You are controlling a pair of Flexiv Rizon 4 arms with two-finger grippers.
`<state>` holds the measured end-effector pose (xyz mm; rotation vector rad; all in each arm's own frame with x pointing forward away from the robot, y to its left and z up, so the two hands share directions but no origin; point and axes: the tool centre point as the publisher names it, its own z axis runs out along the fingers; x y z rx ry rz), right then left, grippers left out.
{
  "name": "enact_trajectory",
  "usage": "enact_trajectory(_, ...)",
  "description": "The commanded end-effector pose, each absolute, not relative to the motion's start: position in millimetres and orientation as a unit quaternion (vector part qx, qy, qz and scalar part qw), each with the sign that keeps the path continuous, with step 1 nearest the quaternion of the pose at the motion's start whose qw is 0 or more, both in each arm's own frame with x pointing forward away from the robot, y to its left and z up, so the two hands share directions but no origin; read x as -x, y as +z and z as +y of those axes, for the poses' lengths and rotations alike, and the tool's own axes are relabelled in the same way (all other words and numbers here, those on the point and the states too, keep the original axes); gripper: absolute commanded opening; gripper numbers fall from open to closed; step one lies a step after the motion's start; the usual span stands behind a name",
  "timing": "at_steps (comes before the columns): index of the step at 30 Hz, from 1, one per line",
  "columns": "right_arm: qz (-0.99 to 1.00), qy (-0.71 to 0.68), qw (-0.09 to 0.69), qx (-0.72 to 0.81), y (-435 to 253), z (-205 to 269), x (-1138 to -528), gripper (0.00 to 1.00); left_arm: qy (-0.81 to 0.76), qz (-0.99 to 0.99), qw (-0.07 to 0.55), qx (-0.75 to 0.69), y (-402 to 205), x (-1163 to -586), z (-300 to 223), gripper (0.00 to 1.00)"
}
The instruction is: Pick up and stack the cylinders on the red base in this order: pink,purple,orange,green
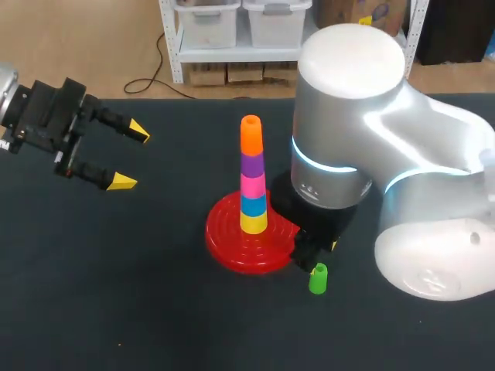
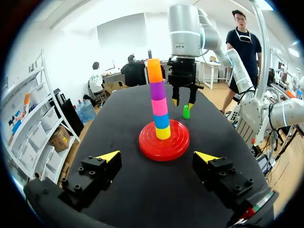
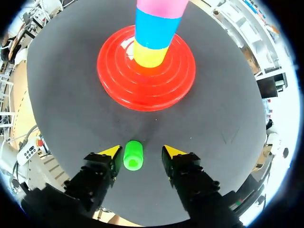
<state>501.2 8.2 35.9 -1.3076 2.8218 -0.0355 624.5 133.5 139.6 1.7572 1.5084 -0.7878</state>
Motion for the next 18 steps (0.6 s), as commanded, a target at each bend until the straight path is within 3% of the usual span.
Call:
enact_trajectory(1, 0.907, -0.012, 0.016, 0.421, 33, 8, -499, 0.50, -0.303, 0.578, 0.342, -0.676, 139, -625, 134, 1.00)
enact_trajectory(18, 0.904, -0.002, 0.013, 0.427, 30, 6, -487, 0.45, -0.303, 0.578, 0.342, -0.676, 139, -625, 134, 1.00)
